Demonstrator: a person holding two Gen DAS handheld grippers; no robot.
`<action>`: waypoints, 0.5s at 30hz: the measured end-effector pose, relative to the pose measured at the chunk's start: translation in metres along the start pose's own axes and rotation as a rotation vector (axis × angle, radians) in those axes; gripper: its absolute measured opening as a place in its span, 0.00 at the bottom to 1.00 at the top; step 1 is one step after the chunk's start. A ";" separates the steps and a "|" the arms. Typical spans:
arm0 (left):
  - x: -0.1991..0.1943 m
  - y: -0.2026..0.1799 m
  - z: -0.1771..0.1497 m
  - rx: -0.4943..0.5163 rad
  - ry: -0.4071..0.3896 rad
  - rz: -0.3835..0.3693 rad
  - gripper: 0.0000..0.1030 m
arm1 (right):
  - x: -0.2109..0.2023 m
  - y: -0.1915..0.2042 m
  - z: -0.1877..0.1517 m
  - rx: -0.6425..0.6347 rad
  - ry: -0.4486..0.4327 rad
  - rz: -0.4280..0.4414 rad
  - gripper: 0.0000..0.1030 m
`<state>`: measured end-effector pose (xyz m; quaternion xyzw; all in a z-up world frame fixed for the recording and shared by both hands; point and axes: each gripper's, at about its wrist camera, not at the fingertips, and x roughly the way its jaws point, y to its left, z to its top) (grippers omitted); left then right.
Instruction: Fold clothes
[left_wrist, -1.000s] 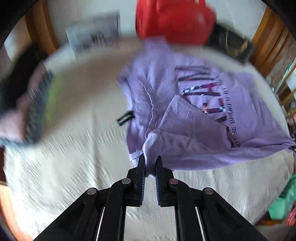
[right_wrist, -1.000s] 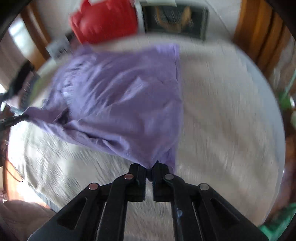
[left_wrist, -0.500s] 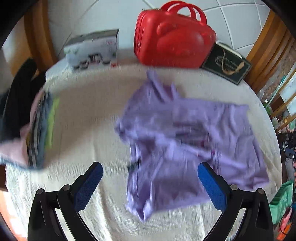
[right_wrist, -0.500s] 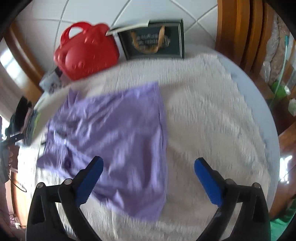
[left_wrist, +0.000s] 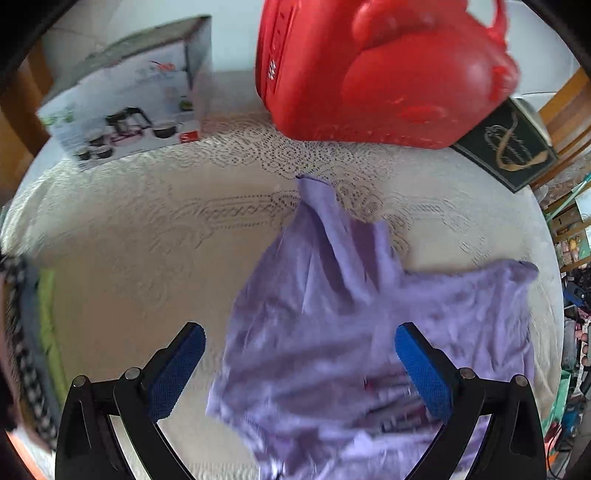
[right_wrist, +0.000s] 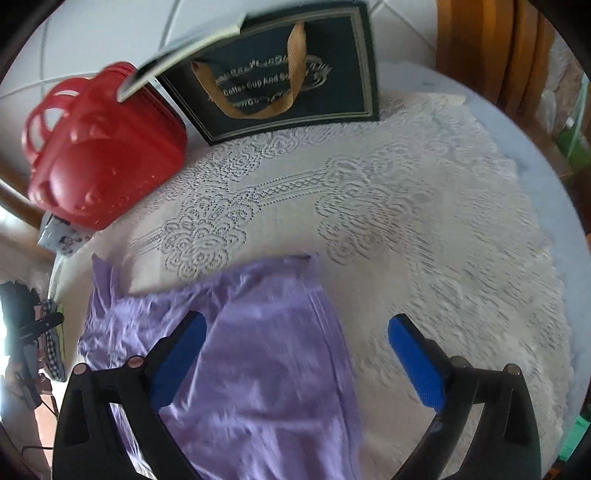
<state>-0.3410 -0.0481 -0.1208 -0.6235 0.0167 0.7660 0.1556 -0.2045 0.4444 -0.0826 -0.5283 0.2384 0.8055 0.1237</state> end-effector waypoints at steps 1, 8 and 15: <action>0.009 0.001 0.005 0.002 0.009 -0.004 1.00 | 0.009 0.003 0.005 -0.004 0.012 -0.008 0.98; 0.056 0.000 0.040 0.037 0.005 0.024 1.00 | 0.053 0.010 0.028 -0.011 0.069 -0.046 1.00; 0.087 -0.014 0.049 0.090 -0.002 0.057 1.00 | 0.072 0.010 0.041 -0.031 0.095 -0.064 1.00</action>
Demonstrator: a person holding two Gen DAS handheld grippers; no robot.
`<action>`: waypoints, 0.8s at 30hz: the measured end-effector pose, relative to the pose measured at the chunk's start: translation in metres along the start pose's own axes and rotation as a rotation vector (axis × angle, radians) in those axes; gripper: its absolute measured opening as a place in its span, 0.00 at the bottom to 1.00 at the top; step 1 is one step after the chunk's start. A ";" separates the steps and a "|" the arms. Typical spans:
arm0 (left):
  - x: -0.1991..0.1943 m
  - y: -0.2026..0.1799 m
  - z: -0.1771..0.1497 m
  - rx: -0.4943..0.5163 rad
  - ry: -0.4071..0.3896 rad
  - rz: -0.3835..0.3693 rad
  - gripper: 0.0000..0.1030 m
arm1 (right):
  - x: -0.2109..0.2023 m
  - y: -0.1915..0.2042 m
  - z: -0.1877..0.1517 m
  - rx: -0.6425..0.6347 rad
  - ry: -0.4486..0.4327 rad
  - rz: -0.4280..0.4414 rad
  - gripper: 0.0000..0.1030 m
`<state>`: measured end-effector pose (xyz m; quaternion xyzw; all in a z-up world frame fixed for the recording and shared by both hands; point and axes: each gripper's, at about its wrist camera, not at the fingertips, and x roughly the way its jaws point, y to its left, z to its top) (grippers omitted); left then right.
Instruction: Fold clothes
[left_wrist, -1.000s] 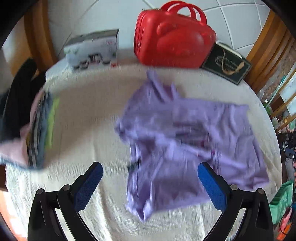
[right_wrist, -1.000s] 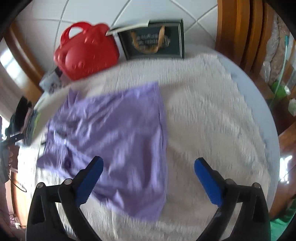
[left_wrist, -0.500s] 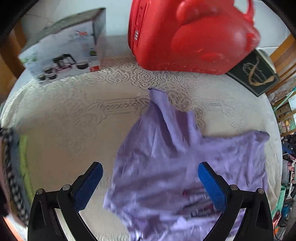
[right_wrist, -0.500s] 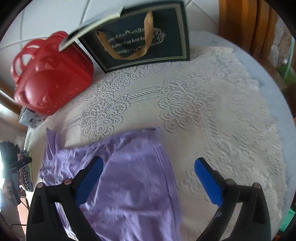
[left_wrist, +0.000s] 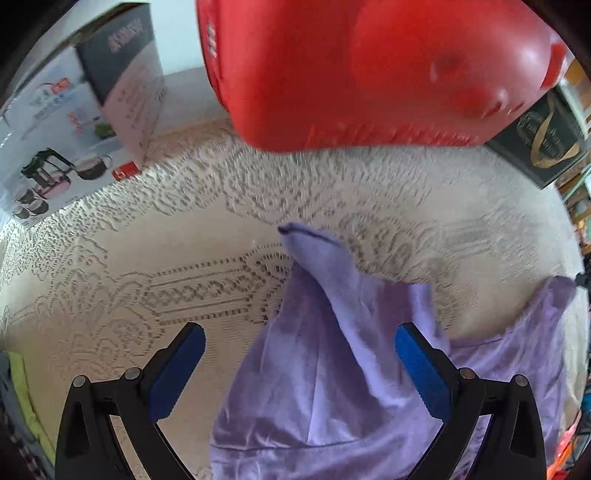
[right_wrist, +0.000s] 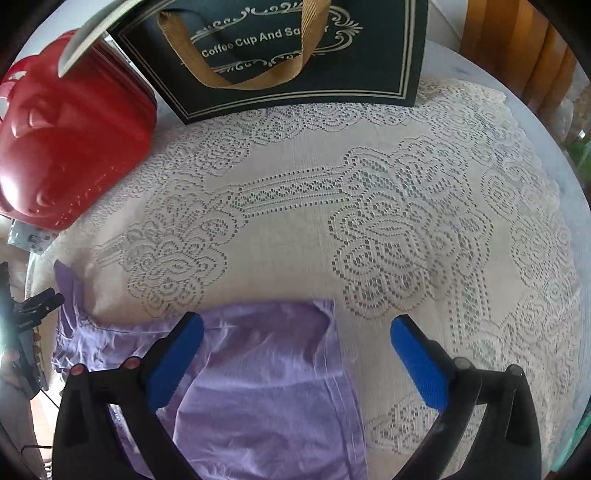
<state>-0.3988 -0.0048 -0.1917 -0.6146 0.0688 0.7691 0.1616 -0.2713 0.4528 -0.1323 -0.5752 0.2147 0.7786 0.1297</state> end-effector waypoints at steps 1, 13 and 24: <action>0.005 -0.004 -0.002 0.011 0.011 0.018 0.99 | 0.004 0.001 0.000 -0.010 0.007 -0.004 1.00; -0.041 -0.038 -0.001 0.005 -0.143 0.168 0.09 | -0.004 0.040 -0.015 -0.265 -0.093 -0.188 0.08; -0.087 -0.011 0.004 -0.075 -0.192 -0.004 0.64 | -0.018 0.019 0.005 -0.087 -0.213 -0.224 0.71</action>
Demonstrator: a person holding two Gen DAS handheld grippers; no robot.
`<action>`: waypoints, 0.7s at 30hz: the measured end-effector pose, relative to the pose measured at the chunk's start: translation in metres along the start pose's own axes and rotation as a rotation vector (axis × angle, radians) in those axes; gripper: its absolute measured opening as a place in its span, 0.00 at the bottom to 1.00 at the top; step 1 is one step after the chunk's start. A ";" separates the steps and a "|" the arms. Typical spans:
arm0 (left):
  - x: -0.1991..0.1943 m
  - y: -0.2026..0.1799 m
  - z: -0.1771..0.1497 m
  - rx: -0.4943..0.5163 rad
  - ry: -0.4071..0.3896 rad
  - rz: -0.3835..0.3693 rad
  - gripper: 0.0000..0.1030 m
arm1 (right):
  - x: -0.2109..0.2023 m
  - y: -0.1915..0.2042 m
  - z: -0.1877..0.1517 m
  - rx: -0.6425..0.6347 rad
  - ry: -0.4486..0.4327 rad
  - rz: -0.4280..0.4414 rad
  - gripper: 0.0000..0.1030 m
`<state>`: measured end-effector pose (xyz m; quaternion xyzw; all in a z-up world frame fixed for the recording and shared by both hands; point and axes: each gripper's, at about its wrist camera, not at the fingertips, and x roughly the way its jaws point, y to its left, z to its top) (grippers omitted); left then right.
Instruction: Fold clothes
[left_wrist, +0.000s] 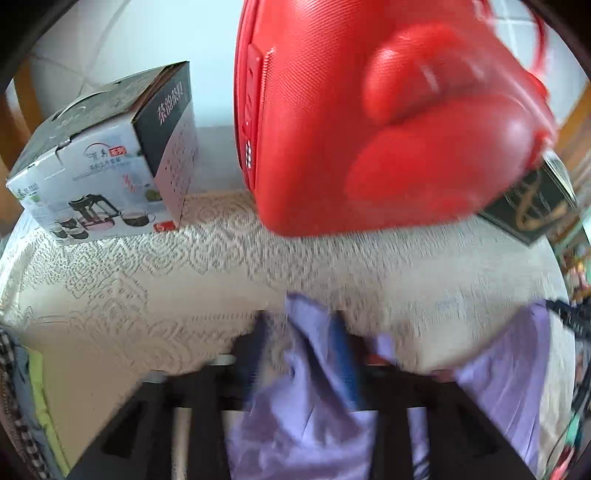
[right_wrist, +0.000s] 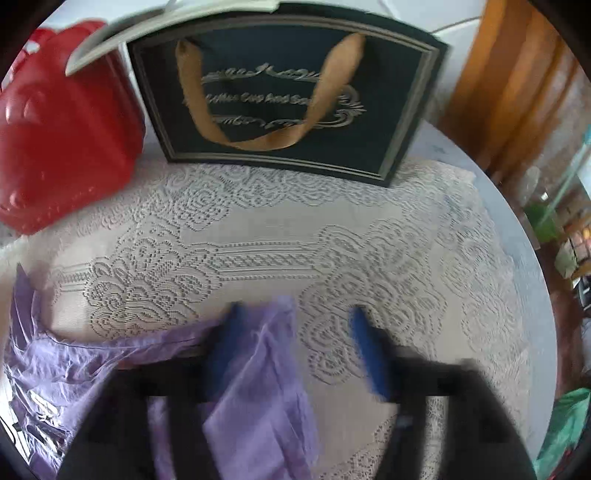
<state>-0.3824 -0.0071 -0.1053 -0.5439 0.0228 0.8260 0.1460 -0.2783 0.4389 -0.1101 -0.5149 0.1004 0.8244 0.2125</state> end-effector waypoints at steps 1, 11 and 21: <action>0.000 0.000 -0.005 0.021 0.008 0.007 0.70 | -0.004 -0.005 -0.004 0.017 -0.013 0.004 0.74; 0.063 -0.017 -0.028 0.129 0.125 0.111 0.14 | -0.032 -0.027 -0.065 0.060 0.028 0.116 0.75; 0.002 -0.006 -0.020 0.066 0.044 0.112 0.38 | -0.057 -0.061 -0.138 0.125 0.112 0.107 0.55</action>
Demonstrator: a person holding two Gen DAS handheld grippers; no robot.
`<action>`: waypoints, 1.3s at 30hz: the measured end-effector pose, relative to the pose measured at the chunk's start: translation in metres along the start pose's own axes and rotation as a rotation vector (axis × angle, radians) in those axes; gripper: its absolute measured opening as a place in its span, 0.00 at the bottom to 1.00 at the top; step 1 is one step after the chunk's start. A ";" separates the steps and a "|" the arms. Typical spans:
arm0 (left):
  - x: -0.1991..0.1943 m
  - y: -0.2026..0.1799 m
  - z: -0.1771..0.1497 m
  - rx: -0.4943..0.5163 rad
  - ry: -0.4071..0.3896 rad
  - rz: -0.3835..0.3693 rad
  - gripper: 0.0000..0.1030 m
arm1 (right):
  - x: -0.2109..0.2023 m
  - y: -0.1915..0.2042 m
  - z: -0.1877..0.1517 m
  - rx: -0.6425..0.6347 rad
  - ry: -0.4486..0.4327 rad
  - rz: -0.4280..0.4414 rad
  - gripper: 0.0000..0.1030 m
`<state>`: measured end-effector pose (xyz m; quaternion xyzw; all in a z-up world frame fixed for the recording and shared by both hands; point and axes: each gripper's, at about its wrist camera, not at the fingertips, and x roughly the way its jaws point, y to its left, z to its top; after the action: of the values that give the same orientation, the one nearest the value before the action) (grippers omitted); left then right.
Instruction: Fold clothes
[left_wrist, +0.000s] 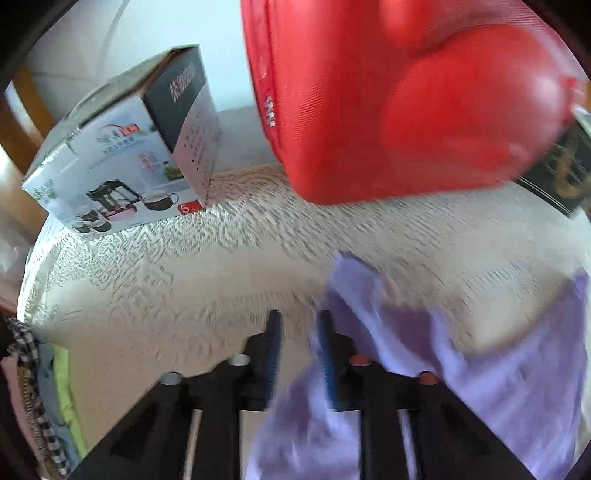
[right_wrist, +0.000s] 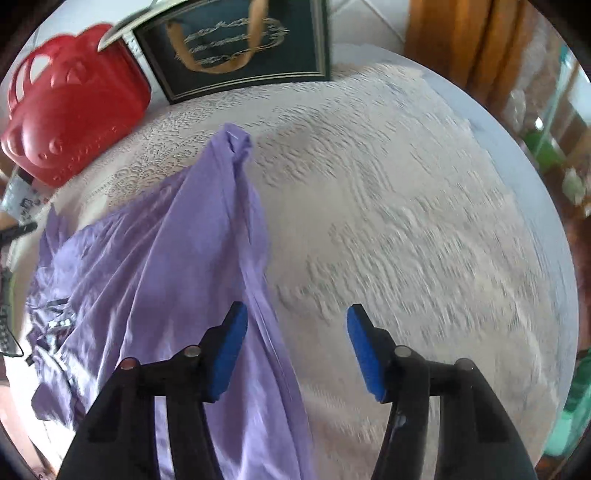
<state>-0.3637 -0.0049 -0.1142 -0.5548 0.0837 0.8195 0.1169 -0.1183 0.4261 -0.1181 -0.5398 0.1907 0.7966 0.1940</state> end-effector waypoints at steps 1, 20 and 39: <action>-0.014 -0.001 -0.013 0.025 0.001 -0.029 0.54 | -0.006 -0.005 -0.009 0.012 0.002 0.014 0.57; -0.081 -0.004 -0.289 -0.038 0.080 -0.117 0.66 | -0.067 -0.033 -0.146 -0.048 0.060 0.127 0.69; -0.068 -0.007 -0.325 -0.022 0.167 -0.046 0.21 | -0.051 -0.005 -0.188 -0.549 0.232 -0.221 0.21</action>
<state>-0.0480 -0.0912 -0.1719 -0.6242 0.0714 0.7684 0.1221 0.0500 0.3287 -0.1356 -0.6767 -0.0704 0.7255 0.1035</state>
